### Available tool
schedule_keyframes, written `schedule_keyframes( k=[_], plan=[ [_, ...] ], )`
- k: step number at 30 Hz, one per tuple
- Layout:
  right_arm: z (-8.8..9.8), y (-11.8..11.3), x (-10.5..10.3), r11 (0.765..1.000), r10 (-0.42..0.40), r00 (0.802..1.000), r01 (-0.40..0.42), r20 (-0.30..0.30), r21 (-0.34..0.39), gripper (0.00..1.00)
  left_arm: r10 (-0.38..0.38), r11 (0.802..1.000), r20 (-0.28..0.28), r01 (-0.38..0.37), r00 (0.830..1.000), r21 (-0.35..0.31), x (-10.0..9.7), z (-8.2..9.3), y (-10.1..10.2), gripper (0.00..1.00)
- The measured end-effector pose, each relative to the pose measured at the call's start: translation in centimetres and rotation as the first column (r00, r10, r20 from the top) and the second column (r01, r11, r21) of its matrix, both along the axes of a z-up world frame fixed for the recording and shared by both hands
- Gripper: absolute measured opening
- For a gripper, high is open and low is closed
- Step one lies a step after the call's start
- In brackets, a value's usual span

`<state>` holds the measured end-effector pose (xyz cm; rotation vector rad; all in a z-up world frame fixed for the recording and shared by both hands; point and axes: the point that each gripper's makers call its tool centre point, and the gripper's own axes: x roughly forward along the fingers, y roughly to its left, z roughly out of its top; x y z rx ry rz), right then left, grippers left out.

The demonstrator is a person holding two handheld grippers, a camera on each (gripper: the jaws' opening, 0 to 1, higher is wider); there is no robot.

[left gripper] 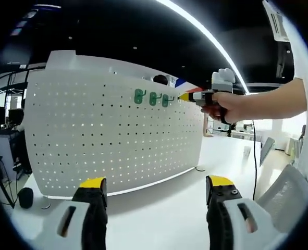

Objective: Insert the hook assembly into the mounting plate slot until the hook locks in place.

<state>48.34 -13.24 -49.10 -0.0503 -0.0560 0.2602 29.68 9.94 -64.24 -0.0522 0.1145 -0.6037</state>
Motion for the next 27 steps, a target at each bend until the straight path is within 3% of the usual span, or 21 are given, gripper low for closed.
schedule_keyframes(
  k=[19,27],
  plan=[
    [-1.4,-0.1,1.2,1.0,-0.01,0.999,0.01,-0.035,0.019,0.01,0.003,1.0,-0.016,-0.003,1.0,-0.007,-0.2,-0.9,0.2,0.8],
    [-1.4,-0.2,1.2,0.998,-0.055,0.998,0.056,-0.036,0.031,0.01,-0.004,1.0,-0.024,0.004,1.0,-0.008,-0.3,-1.1,0.1,0.8]
  ],
)
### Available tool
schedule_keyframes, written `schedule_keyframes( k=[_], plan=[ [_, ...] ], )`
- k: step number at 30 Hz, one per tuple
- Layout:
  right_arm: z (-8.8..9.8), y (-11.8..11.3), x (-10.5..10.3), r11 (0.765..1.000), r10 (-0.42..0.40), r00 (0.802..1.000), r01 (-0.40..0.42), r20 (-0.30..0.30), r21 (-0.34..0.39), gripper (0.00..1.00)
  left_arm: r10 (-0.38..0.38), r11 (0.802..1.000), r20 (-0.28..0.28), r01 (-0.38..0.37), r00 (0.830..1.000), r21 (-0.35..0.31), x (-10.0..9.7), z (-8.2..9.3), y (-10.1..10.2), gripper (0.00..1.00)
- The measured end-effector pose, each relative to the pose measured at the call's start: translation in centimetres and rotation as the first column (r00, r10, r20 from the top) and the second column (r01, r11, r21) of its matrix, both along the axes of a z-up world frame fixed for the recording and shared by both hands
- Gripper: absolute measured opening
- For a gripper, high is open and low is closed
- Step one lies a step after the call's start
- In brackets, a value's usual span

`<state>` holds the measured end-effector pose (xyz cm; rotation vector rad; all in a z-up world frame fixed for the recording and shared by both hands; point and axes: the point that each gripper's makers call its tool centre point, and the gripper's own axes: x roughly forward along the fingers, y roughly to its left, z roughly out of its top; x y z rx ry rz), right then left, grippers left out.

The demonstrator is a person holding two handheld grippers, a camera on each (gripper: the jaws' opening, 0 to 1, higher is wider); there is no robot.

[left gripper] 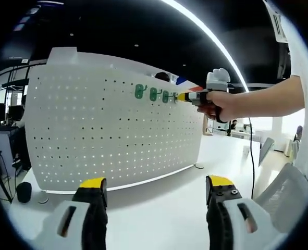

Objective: Insert the hook assembly into the mounting plate slot until the hook locks in place.

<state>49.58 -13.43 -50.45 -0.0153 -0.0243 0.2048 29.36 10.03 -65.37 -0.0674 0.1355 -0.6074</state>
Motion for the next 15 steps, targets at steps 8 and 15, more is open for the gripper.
schedule_keyframes(
  k=[8,15],
  plan=[
    [-0.05,0.03,0.0,0.997,-0.074,0.996,0.074,0.045,-0.01,0.01,0.017,1.0,-0.009,-0.018,1.0,-0.025,0.06,0.0,0.6,0.79],
    [0.07,-0.11,0.05,0.997,-0.08,0.996,0.08,0.048,0.004,0.01,0.013,1.0,-0.013,-0.013,1.0,-0.023,0.0,-0.14,0.43,0.79]
  ],
)
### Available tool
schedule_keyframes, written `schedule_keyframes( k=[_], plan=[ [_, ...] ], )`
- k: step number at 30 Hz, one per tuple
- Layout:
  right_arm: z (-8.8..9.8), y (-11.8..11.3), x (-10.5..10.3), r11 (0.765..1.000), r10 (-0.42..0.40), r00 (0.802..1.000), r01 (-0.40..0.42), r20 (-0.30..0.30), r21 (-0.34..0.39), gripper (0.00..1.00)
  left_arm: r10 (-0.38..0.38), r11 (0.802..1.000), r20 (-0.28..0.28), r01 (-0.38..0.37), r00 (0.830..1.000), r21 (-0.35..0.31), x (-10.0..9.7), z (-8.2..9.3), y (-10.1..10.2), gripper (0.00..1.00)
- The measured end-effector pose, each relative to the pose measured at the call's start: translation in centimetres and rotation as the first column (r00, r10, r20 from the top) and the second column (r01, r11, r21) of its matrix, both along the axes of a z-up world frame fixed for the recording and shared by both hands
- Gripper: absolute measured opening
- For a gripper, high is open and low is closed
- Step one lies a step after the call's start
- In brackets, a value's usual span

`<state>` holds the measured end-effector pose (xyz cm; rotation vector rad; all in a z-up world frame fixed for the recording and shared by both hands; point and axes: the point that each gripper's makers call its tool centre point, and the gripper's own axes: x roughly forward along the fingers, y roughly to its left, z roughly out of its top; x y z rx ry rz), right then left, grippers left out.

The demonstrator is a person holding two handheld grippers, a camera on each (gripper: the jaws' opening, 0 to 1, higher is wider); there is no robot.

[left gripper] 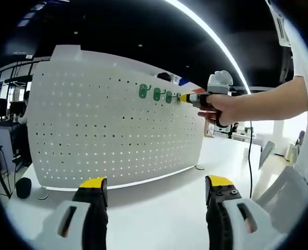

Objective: Insert the hook assembly into the mounting plate slot until the hook locks in place.

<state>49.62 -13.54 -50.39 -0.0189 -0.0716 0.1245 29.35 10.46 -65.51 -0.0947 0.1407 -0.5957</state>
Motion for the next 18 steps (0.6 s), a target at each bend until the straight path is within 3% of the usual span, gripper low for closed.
schedule_keyframes(
  k=[6,18],
  plan=[
    [0.8,-0.1,-0.5,1.0,0.004,0.999,-0.004,0.034,0.015,0.01,-0.006,1.0,-0.001,0.006,1.0,0.005,0.0,-0.1,-0.1,0.79],
    [-0.4,0.2,0.2,1.0,-0.014,1.0,0.014,0.02,-0.007,0.01,-0.006,1.0,-0.004,0.006,1.0,0.005,0.0,-0.1,-0.2,0.78]
  ],
)
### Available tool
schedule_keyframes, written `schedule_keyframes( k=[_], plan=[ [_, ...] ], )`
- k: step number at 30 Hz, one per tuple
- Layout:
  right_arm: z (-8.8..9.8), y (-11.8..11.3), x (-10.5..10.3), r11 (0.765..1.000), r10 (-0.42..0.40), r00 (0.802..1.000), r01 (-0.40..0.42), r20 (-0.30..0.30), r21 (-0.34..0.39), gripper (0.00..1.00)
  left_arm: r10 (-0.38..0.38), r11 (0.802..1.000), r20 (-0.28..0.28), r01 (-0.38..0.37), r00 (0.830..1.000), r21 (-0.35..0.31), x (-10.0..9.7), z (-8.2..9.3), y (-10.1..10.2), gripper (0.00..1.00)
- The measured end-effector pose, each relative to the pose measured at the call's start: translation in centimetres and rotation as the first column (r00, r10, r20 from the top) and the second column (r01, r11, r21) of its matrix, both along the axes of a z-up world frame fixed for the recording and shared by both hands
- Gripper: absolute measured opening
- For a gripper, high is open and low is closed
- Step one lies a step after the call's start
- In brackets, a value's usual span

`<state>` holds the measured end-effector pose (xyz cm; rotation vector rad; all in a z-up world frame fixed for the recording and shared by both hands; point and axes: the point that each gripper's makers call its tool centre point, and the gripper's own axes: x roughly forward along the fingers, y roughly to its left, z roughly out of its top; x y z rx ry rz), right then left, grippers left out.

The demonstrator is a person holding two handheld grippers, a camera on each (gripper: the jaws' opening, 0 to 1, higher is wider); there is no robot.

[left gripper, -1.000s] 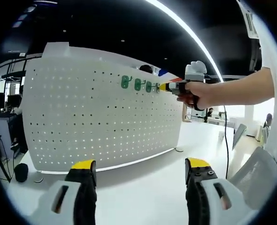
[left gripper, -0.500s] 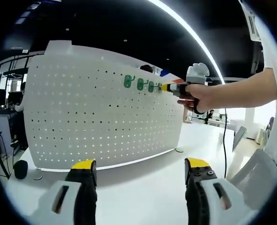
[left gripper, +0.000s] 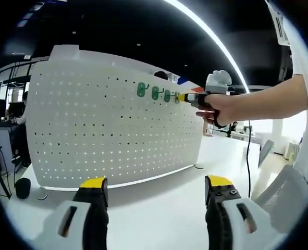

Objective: Insert the hook assembly into the mounting plate slot until the hook locks in place.

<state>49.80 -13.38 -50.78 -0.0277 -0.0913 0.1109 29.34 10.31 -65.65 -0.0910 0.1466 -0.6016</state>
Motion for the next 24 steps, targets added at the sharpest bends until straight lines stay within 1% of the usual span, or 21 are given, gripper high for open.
schedule_keyframes(
  k=[9,12,14,16,18,19,20,21,24],
  plan=[
    [0.0,0.0,0.0,1.0,0.0,1.0,0.0,0.004,0.019,0.01,-0.004,1.0,0.0,0.004,1.0,0.002,0.1,0.0,0.0,0.78],
    [0.0,0.0,0.1,1.0,0.005,1.0,-0.005,0.001,0.014,0.02,-0.002,1.0,0.003,0.002,1.0,0.003,0.1,0.0,0.0,0.78],
    [-0.1,0.1,0.0,0.999,0.023,1.0,-0.023,-0.011,0.036,0.02,0.002,1.0,0.003,-0.002,1.0,-0.001,0.1,0.0,0.1,0.78],
    [-0.5,0.1,0.0,0.999,0.034,0.999,-0.033,-0.031,0.034,0.06,0.003,1.0,0.003,-0.003,1.0,-0.001,0.1,0.0,0.1,0.78],
    [-0.7,0.2,-0.2,0.999,0.046,0.998,-0.045,-0.037,0.03,0.12,0.003,1.0,0.003,-0.003,1.0,0.001,0.1,0.0,0.1,0.78],
    [-1.3,0.3,-0.4,0.998,0.059,0.996,-0.058,-0.07,0.011,0.16,0.002,1.0,0.003,-0.002,1.0,0.001,0.1,0.0,0.1,0.78],
    [-2.0,0.3,-0.4,0.998,0.062,0.992,-0.062,-0.107,0.004,0.23,0.002,1.0,0.003,-0.002,1.0,0.002,0.0,0.0,0.1,0.78],
    [-1.9,0.4,-0.4,0.997,0.079,0.993,-0.077,-0.091,0.027,0.27,0.002,1.0,0.003,-0.002,1.0,0.003,0.0,0.0,0.1,0.78],
    [-2.4,0.4,-0.8,0.996,0.09,0.991,-0.089,-0.104,0.01,0.4,0.001,1.0,0.004,-0.001,1.0,-0.001,0.0,0.0,0.1,0.79]
  ],
)
